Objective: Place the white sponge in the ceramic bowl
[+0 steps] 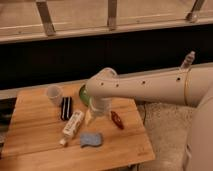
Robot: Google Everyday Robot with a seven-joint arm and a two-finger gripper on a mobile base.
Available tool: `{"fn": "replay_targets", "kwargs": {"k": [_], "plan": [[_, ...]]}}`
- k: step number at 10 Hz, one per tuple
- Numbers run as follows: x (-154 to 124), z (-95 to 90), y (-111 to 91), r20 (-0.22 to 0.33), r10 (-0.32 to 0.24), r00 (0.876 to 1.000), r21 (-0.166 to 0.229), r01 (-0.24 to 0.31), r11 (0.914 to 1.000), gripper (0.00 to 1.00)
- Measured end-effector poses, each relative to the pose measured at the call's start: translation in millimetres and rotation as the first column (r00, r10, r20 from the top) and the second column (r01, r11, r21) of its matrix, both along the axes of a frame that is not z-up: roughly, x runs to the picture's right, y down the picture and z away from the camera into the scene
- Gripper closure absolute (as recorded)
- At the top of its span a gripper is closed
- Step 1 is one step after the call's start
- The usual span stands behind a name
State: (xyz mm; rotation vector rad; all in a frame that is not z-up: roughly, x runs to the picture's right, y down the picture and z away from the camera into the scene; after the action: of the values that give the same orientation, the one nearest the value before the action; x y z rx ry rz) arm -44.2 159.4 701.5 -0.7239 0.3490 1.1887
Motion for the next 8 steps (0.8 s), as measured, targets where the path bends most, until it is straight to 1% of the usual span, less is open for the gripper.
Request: {"fn": "replay_targets", "kwargs": {"k": [2,3,4,5,6,7,8], "plan": [[3.8,-0.3,0.4,-0.007,-0.002,1.0,-0.003,0.002,1.0,0.35],[1.0,-0.1,0.2,-0.003,-0.008,1.0,-0.001,0.008,1.0,0.35],[-2.2,1.5,3.6,-0.003,-0.038,0.999,-0.013,0.038,0.9992,0.35],[-11.3,5.9,8.2,0.011,-0.06,0.998,-0.022,0.06,0.9979,0.35],[-20.5,15.5,19.9,0.025,-0.087,0.996,-0.044,0.088,0.9951,0.35],[-17.6,28.6,30.7,0.02,-0.102,0.995,-0.061,0.104,0.9928,0.35],[-19.2,39.0,39.4,0.021,-0.106,0.994,-0.072,0.107,0.9916,0.35]]}}
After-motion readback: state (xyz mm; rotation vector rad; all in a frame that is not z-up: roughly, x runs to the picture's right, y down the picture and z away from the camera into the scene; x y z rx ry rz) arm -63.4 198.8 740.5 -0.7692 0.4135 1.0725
